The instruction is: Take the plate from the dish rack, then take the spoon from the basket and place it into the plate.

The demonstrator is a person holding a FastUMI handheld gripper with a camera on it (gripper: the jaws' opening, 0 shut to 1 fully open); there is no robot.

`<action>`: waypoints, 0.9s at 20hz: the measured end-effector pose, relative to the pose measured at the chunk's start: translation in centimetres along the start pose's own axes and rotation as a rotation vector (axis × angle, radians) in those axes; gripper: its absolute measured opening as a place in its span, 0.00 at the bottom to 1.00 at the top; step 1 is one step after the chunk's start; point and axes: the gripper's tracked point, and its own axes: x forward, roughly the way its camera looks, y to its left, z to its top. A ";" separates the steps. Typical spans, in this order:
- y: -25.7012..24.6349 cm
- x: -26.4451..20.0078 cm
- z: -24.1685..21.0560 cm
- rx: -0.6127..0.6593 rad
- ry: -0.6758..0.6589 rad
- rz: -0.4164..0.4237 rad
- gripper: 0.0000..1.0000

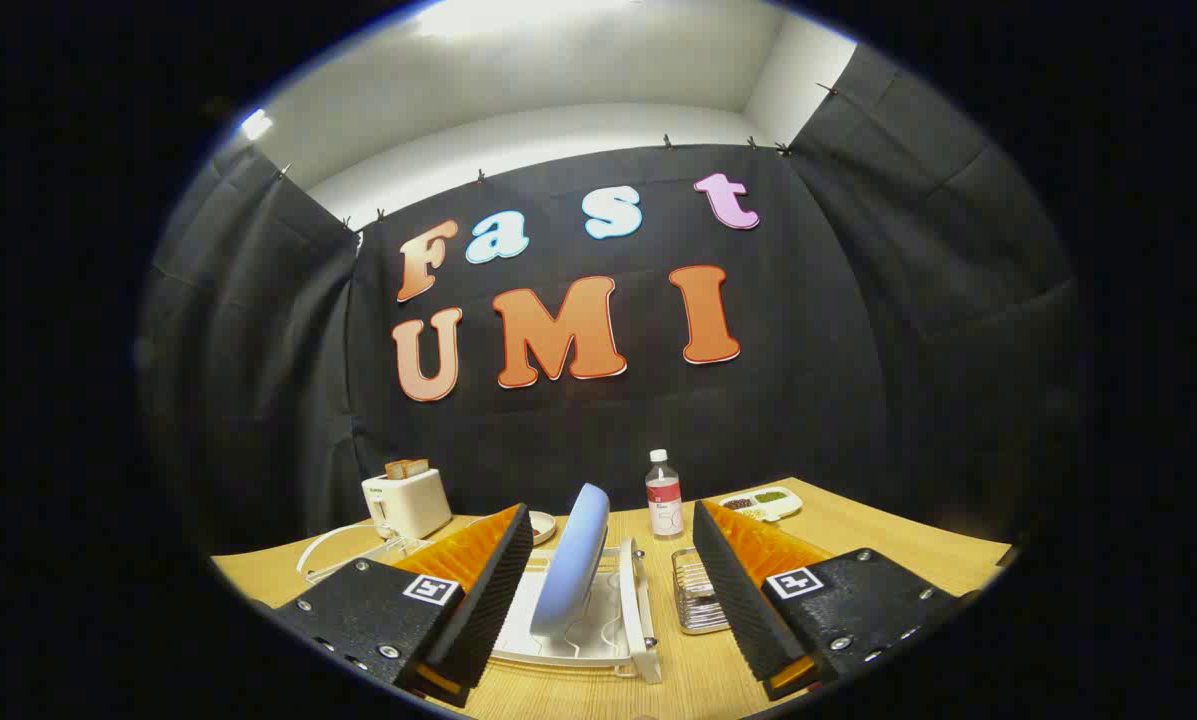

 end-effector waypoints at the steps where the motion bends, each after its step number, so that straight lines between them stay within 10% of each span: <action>1: 0.1 -0.1 0.1 -0.001 0.000 0.001 0.96; 18: 1.3 0.0 0.0 -0.044 0.040 0.035 0.96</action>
